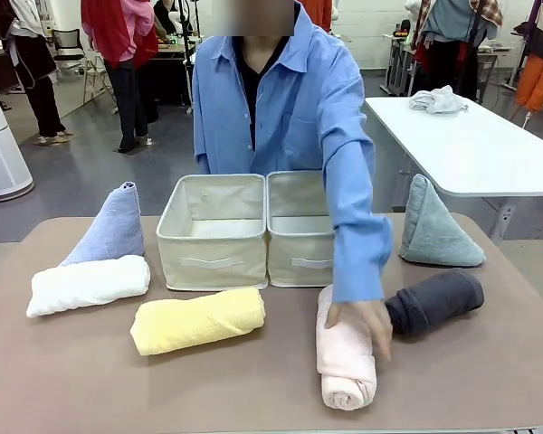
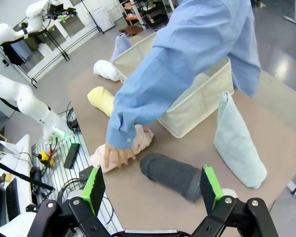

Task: Sort the towels based on their folding style.
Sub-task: Pick up one triangle-folded towel and place it in the left Fabric basket.

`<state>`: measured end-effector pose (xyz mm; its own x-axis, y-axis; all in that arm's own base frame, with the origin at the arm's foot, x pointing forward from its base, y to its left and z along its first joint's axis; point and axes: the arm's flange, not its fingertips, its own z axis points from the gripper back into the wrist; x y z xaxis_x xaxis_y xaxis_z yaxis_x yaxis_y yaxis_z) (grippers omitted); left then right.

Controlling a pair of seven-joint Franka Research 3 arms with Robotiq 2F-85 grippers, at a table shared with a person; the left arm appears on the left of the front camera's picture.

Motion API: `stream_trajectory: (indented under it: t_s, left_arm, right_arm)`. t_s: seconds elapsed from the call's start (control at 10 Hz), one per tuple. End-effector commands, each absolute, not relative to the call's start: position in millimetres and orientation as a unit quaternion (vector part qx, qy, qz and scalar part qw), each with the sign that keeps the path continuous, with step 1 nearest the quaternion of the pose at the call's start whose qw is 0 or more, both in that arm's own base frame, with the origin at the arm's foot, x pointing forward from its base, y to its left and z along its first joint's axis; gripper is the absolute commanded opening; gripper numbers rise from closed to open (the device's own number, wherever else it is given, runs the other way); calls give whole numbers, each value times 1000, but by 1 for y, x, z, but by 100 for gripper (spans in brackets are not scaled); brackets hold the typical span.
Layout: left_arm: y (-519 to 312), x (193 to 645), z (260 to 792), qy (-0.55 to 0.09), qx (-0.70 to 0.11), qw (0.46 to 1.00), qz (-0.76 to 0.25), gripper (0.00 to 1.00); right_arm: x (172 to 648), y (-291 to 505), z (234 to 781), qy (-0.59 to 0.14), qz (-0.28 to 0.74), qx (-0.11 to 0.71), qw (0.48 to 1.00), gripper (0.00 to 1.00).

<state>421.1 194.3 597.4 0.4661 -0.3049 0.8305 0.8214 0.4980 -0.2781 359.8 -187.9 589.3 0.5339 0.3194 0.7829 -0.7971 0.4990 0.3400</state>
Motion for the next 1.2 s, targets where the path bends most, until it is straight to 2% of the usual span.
stream_trajectory:
  t_s: [0.0,0.2,0.3,0.4,0.5,0.7,0.9,1.1]
  left_arm:
    - [194,421,597,-371,-348,782,-360,100]
    - [134,467,590,-276,-248,820,-436,100]
    - [105,489,587,-233,-163,846,-451,100]
    - [73,503,575,-150,-106,865,-467,100]
    - [39,521,558,-95,-56,868,-484,100]
    - [-10,543,516,-56,-9,866,-497,100]
    - [-43,554,486,-56,18,860,-506,100]
    - [-54,555,487,-70,33,856,-510,100]
  right_arm:
    - [361,-188,589,-337,349,360,797,100]
    - [361,-188,589,-337,349,360,797,100]
    - [361,-188,589,-337,349,360,797,100]
    - [361,-188,589,-337,349,360,797,100]
    - [361,-188,589,-337,349,360,797,100]
    - [361,-188,589,-337,349,360,797,100]
    - [361,-188,589,-337,349,360,797,100]
    - [361,-188,589,-337,349,360,797,100]
